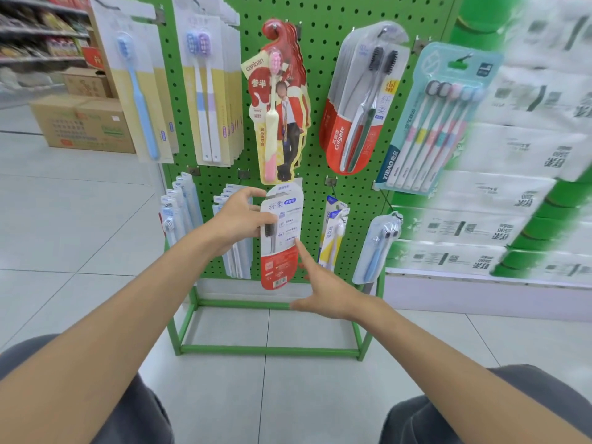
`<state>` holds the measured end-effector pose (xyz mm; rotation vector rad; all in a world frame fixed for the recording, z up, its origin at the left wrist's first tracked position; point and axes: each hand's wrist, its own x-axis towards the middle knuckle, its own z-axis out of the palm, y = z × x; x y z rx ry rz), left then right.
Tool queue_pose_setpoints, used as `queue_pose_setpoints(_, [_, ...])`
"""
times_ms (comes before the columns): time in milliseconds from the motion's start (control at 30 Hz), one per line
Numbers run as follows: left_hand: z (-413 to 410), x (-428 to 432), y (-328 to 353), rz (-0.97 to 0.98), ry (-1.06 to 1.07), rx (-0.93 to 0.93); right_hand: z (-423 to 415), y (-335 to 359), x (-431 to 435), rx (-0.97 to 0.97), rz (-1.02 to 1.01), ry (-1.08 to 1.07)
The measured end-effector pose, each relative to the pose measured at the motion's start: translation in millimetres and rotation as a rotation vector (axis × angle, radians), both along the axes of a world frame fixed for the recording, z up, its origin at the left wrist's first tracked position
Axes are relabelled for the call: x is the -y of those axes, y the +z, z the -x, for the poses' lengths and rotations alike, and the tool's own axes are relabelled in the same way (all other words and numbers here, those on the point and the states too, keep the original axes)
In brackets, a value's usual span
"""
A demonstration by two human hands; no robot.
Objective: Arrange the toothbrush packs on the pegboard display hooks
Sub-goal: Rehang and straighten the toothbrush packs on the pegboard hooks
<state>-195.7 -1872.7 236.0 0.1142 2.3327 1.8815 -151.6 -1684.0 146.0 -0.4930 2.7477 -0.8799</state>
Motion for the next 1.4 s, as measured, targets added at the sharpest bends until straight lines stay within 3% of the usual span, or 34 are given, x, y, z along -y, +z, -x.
queue_pose_setpoints(167, [2, 0, -3, -0.035, -0.012, -0.024, 0, 3, 0, -0.046, 0.058, -0.031])
queue_pose_setpoints(367, [1, 0, -7, -0.061, -0.084, 0.001, 11, 12, -3, -0.218, 0.152, -0.28])
queue_pose_setpoints(633, [-6, -10, -14, 0.013, -0.277, 0.077, 17, 38, -8, -0.04, 0.545, -0.318])
queue_pose_setpoints(867, [-10, -13, -14, 0.055, -0.36, 0.107, 21, 57, -18, -0.074, 0.757, -0.389])
queue_pose_setpoints(1100, [-8, -13, -15, 0.013, -0.316, 0.109, 20, 57, -17, -0.152, 0.722, -0.403])
queue_pose_setpoints(1267, [-3, -13, -18, -0.147, -0.14, 0.136, 14, 50, -12, -0.32, 0.505, -0.349])
queue_pose_setpoints(1400, [-2, -15, -18, -0.222, -0.079, 0.15, 15, 35, -2, -0.247, 0.379, -0.24])
